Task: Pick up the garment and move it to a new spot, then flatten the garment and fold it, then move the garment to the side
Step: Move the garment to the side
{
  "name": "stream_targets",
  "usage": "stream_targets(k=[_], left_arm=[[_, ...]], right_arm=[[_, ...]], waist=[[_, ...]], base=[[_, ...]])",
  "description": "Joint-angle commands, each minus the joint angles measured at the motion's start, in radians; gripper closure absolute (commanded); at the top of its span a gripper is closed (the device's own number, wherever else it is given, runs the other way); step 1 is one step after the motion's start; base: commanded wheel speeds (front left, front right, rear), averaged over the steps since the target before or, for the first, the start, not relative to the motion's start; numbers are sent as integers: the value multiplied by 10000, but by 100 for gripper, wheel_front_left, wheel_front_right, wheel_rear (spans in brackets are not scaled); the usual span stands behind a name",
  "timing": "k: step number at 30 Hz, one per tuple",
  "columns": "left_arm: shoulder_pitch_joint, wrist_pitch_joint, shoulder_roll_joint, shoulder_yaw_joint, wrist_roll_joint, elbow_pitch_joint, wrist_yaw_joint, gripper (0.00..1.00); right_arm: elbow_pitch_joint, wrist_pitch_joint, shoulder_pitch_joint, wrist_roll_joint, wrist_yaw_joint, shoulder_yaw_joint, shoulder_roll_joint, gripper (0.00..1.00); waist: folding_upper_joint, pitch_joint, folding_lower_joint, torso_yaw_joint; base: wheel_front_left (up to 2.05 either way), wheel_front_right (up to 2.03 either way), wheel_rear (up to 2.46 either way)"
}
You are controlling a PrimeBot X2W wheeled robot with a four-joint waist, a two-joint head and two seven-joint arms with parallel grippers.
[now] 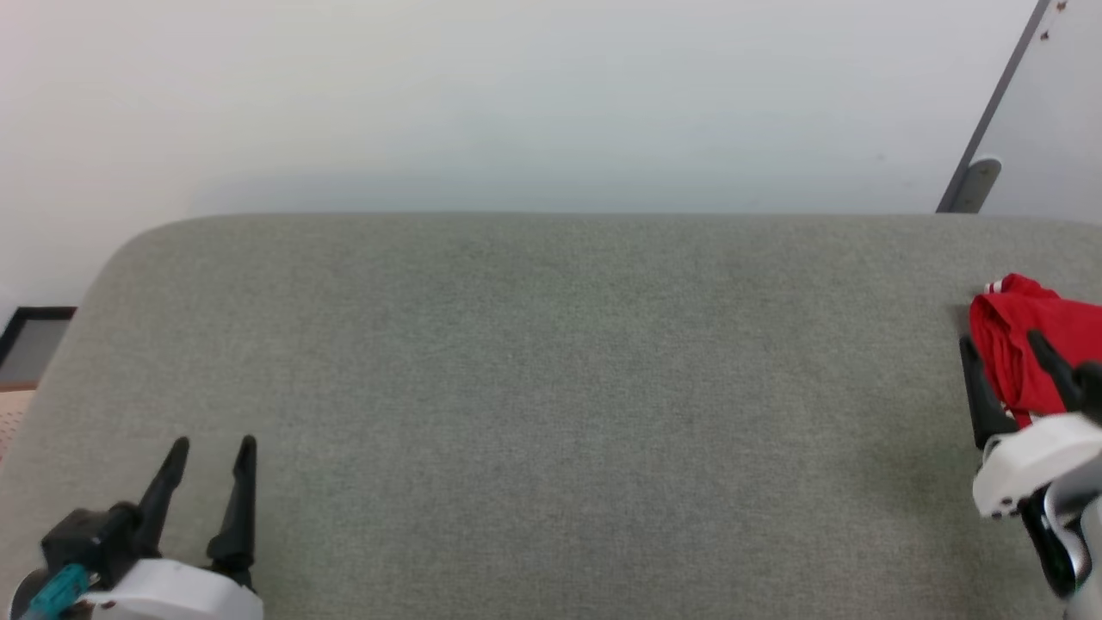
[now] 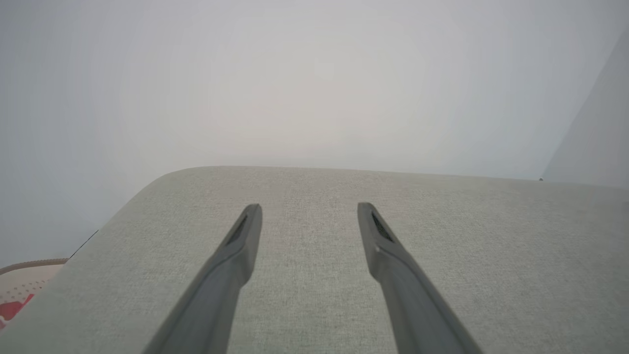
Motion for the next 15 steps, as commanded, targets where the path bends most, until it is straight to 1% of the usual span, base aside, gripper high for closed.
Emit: stream_targets(k=[1, 15], left_arm=[[148, -4, -23, 97, 96, -66, 0, 0], [892, -4, -302, 583, 291, -230, -133, 0]], right_arm=[[-209, -42, 324, -123, -19, -215, 77, 0], [-2545, -45, 2811, -879, -19, -1505, 1280, 0]], waist=[[0, -150, 0, 102], [0, -361, 0, 74]], base=[[0, 0, 0], [0, 0, 0]])
